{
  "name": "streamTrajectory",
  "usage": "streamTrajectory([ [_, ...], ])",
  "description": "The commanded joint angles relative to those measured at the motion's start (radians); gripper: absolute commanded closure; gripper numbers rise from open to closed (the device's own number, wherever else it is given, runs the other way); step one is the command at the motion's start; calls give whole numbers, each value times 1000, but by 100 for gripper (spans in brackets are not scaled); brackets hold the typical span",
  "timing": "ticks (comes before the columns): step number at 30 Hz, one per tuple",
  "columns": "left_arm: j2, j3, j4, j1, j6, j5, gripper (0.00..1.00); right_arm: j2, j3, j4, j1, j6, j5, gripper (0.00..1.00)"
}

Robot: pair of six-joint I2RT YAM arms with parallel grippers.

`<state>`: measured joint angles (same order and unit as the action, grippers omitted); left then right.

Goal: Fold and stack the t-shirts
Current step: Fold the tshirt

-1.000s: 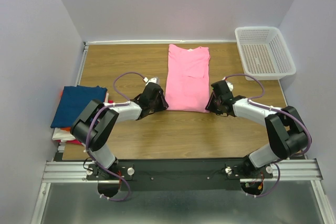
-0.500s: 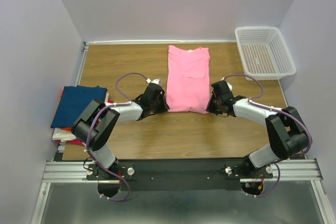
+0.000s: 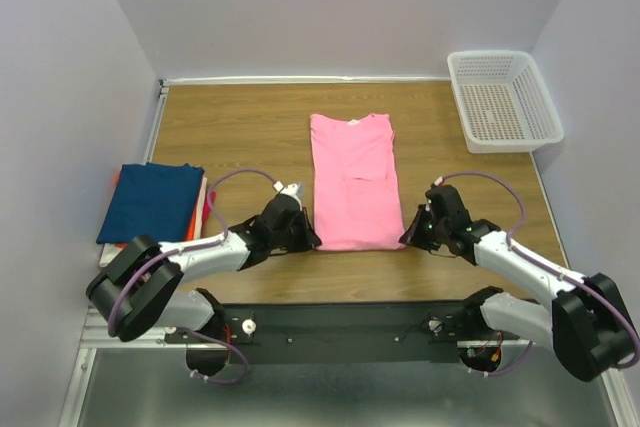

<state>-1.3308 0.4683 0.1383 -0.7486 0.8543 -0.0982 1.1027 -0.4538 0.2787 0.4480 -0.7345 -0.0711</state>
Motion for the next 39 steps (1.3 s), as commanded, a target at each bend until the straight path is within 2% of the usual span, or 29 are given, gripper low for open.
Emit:
streamTrajectory([
  [1, 85, -78, -25, -75, 129, 1, 100, -104, 81, 86, 0, -38, -100, 100],
  [6, 201, -131, -65, -139, 210, 12, 100, -220, 138, 141, 0, -66, -156, 99],
  [7, 220, -135, -77, -140, 216, 18, 99, -233, 138, 151, 0, -66, -157, 95],
  [9, 292, -126, -136, -140, 218, 41, 80, -262, 121, 183, 0, -60, -156, 87],
  [10, 317, -114, -179, -140, 215, 81, 66, -274, 112, 194, 1, -59, -145, 77],
  [11, 343, -81, -213, -140, 210, 90, 60, -282, 97, 209, 1, -57, -130, 72],
  [14, 416, 13, -324, -136, 177, 191, 47, -320, 27, 252, 1, -52, -50, 60],
  [17, 418, 100, -379, -120, 120, 250, 41, -299, -34, 235, 0, -51, -9, 61],
  [19, 378, 119, -356, -106, 74, 249, 48, -244, -84, 205, 0, -43, 10, 61],
  [20, 336, 128, -312, -88, 62, 226, 60, -221, -100, 156, 0, -28, 5, 67],
  [21, 308, 131, -286, -75, 37, 200, 67, -166, -123, 124, 0, -17, -28, 73],
  [22, 279, 139, -264, -64, 28, 186, 83, -140, -140, 93, 0, -3, -44, 76],
  [24, 178, 174, -209, -25, 6, 148, 97, -71, -170, 12, 0, 9, -85, 82],
  [25, 145, 187, -189, -17, -4, 129, 100, -37, -209, -8, 0, 17, -99, 86],
  [29, 7, 263, -100, 17, -43, 103, 100, 147, -270, -111, 3, 32, -159, 90],
  [33, -129, 306, -68, 44, -49, 62, 100, 261, -315, -179, 27, 34, -202, 93],
  [39, -240, 308, -42, 77, -46, 64, 100, 364, -335, -243, 69, 30, -219, 94],
])
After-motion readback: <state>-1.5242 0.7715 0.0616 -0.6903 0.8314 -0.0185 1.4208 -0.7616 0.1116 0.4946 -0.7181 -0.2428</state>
